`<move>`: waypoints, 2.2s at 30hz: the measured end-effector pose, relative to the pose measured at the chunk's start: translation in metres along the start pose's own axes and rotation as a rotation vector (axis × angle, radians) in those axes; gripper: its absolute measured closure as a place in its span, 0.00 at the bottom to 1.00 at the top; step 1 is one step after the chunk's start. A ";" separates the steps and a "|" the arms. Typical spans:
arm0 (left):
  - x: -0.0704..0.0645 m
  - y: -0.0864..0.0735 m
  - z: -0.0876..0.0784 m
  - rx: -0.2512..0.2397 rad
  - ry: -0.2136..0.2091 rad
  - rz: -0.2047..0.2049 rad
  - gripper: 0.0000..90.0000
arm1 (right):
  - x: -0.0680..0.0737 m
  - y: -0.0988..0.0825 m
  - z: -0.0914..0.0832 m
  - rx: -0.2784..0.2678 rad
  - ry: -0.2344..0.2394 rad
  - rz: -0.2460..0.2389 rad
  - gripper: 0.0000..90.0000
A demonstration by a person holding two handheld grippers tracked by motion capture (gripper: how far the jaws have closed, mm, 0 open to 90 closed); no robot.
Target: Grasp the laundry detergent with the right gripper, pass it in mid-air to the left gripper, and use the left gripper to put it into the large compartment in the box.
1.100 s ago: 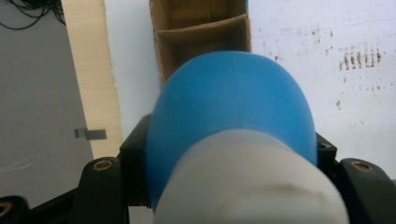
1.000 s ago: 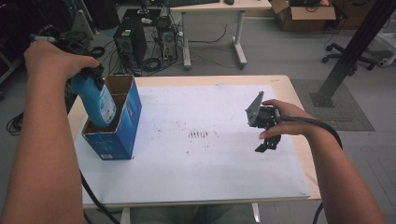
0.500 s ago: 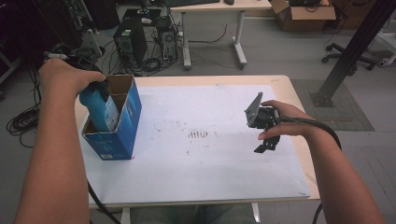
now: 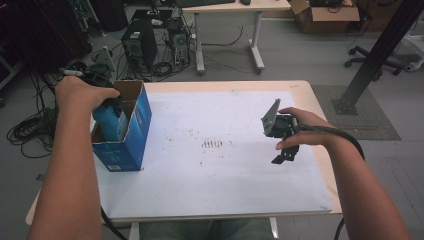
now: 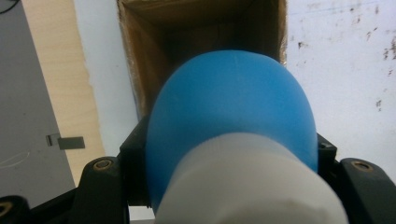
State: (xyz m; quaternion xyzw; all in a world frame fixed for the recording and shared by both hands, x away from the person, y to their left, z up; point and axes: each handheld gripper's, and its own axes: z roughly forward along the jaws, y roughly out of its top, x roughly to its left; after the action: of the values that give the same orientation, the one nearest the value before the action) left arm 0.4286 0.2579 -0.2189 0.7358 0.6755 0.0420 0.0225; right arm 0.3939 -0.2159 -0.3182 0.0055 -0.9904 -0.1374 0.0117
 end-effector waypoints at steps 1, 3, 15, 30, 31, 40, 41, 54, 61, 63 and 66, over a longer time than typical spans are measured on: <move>0.000 0.000 0.003 0.002 0.000 -0.002 0.42 | 0.000 0.000 0.000 0.001 0.000 0.000 0.04; 0.000 0.000 0.008 0.004 -0.001 -0.001 0.42 | 0.000 0.000 0.000 0.001 0.000 0.001 0.04; 0.002 -0.002 0.033 0.019 0.000 -0.003 0.42 | 0.000 0.000 0.002 -0.001 0.003 0.001 0.04; 0.002 -0.003 0.056 0.033 0.008 -0.005 0.42 | 0.000 0.001 0.005 -0.004 0.007 0.002 0.04; 0.002 -0.003 0.057 0.037 0.011 -0.002 0.42 | 0.000 0.001 0.005 -0.005 0.007 0.001 0.04; 0.002 -0.004 0.066 0.045 0.010 0.003 0.42 | -0.001 0.001 0.008 -0.004 0.009 0.003 0.04; 0.002 -0.004 0.067 0.047 0.010 0.004 0.42 | -0.001 0.001 0.008 -0.007 0.009 0.003 0.04; 0.003 -0.005 0.069 0.044 0.009 0.005 0.42 | 0.000 -0.002 0.010 -0.013 0.009 0.009 0.04; 0.002 -0.005 0.069 0.038 0.012 0.003 0.42 | 0.001 -0.003 0.009 -0.015 0.005 0.010 0.04; 0.002 -0.006 0.069 0.037 0.014 0.002 0.42 | 0.001 -0.004 0.009 -0.016 0.005 0.010 0.04; 0.001 -0.006 0.069 0.036 0.018 0.004 0.42 | 0.001 -0.004 0.009 -0.017 0.004 0.012 0.04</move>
State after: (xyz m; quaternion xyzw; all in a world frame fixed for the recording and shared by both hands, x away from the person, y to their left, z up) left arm 0.4294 0.2615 -0.2885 0.7370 0.6749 0.0365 0.0032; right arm 0.3927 -0.2177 -0.3281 -0.0002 -0.9892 -0.1459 0.0145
